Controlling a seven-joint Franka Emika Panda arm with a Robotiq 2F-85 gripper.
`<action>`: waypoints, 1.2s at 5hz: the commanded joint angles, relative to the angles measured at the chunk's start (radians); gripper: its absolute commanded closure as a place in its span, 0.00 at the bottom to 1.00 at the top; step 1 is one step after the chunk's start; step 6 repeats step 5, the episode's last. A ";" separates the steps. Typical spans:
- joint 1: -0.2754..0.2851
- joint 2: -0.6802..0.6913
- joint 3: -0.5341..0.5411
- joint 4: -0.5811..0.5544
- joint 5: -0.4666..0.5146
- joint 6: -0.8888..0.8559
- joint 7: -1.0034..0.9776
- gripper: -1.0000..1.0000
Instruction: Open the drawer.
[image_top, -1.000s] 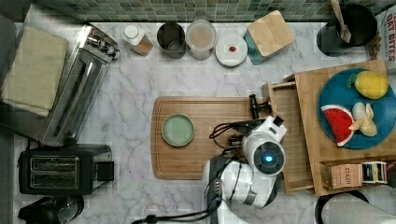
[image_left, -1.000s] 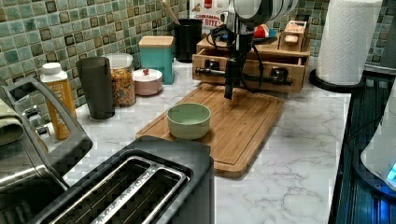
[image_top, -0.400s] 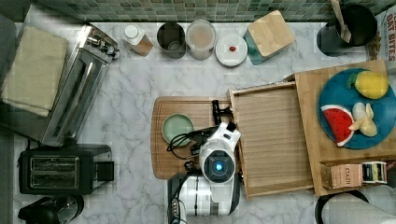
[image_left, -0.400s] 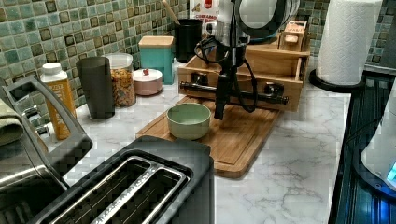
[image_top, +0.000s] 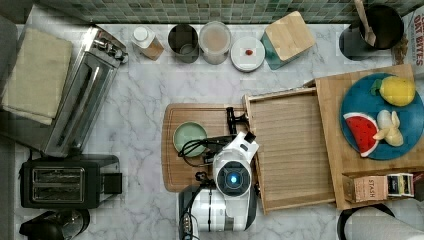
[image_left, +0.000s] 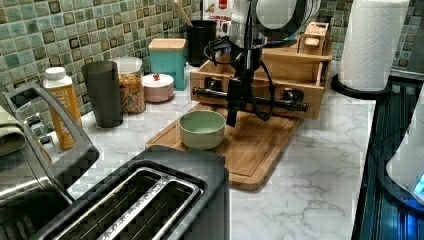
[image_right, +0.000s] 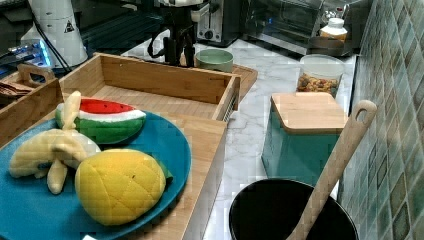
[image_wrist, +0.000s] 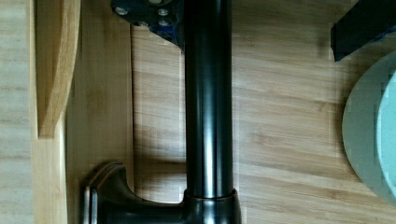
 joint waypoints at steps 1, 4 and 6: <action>0.099 -0.055 0.097 -0.025 0.007 -0.053 0.093 0.00; 0.098 -0.055 0.097 -0.025 0.007 -0.053 0.093 0.00; 0.098 -0.055 0.097 -0.025 0.007 -0.053 0.093 0.00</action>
